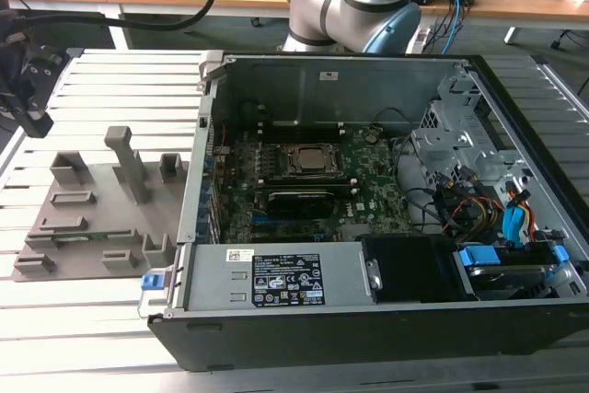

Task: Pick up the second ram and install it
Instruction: 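Reach for the second ram, then pick up the second ram and move it above second insertion slot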

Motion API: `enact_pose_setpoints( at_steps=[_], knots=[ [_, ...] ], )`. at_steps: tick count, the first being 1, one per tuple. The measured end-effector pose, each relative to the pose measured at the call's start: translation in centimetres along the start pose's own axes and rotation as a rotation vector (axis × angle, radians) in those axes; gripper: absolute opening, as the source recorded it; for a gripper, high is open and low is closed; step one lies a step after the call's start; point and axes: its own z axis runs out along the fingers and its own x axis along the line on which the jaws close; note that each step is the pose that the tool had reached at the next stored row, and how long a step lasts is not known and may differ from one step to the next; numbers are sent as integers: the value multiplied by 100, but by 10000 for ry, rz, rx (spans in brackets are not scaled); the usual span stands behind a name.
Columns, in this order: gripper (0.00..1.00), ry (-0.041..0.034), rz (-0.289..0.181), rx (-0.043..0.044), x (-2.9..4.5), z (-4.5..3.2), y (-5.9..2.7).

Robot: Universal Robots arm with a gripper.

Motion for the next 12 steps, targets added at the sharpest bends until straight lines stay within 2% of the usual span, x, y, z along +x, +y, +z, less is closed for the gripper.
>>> enact_pose_setpoints(
  at_steps=[12],
  knots=[
    [11,0,-9,0,-1,-1,-10]
  ],
)
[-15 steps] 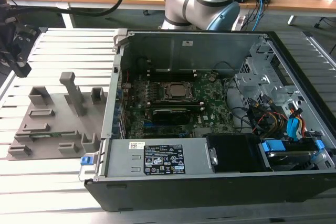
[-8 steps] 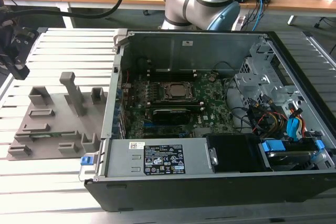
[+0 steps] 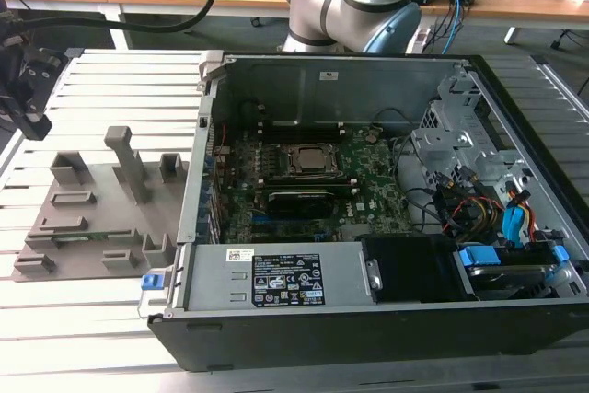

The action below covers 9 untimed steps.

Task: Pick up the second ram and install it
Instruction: 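Pick up the second ram and move it above second insertion slot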

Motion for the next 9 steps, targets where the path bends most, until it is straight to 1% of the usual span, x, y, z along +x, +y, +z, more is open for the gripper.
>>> enact_pose_setpoints(
  at_steps=[2,4,6,8,9],
  knots=[
    [11,8,-175,-4,0,0,0],
    [11,32,-707,-17,0,0,0],
    [11,48,-1052,-24,0,0,0],
    [11,68,-1514,-35,0,0,0],
    [11,74,-1656,-39,0,0,0]
  ],
)
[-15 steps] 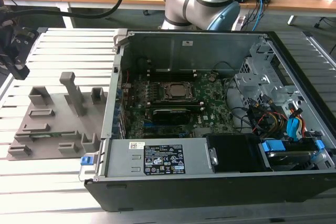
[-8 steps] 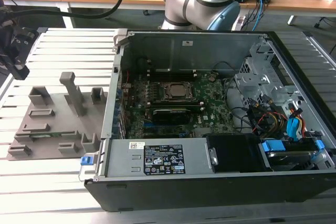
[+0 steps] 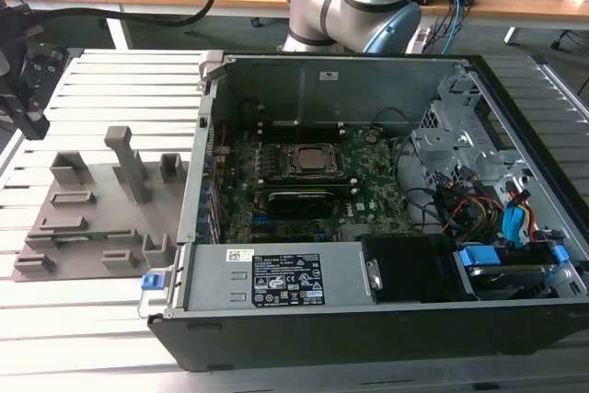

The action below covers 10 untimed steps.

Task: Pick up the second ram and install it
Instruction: 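Pick up the second ram and move it above second insertion slot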

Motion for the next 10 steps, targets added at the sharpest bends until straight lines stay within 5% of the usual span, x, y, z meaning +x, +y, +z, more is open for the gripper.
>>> enact_pose_setpoints(
  at_steps=[10],
  knots=[
    [11,14,-298,-7,0,0,-2]
  ],
)
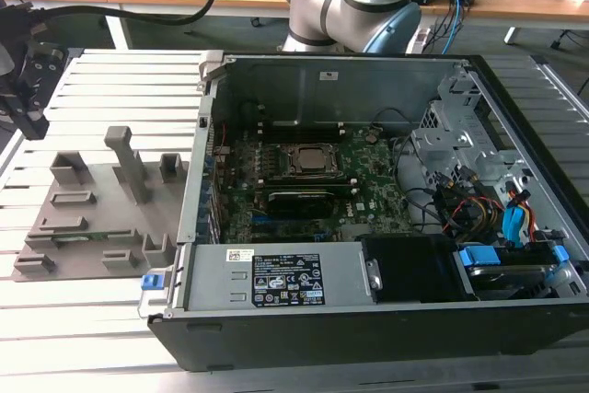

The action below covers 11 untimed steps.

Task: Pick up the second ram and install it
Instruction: 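Pick up the second ram and move it above second insertion slot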

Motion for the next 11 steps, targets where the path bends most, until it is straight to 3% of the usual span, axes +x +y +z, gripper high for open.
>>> enact_pose_setpoints(
  at_steps=[11],
  knots=[
    [11,2,-24,0,0,0,0]
  ],
)
